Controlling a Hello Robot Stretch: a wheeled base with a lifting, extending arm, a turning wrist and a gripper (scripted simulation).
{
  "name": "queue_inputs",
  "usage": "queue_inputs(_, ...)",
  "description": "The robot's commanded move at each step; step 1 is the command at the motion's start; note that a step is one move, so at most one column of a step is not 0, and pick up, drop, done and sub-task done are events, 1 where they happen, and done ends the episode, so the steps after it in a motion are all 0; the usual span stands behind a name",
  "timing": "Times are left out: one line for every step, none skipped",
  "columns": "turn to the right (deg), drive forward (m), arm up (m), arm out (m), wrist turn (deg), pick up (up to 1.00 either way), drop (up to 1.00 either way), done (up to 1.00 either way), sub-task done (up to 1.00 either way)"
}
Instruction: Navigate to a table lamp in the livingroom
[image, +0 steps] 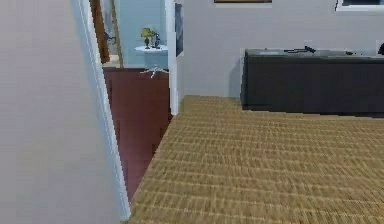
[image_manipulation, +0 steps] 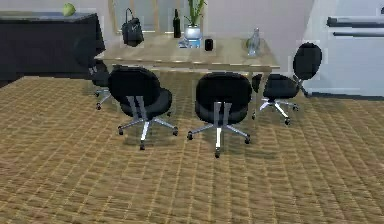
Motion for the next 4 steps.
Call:
queue_inputs(0.0,1.00,0.00,0.00,0.0,0.00,0.00,0.00,0.00)
queue_inputs(6.0,0.00,0.00,0.00,0.0,0.00,0.00,0.00,0.00)
queue_inputs(0.0,0.40,0.00,0.00,0.0,0.00,0.00,0.00,0.00)
queue_inputs(-36.0,0.00,0.00,0.00,0.0,0.00,0.00,0.00,0.00)
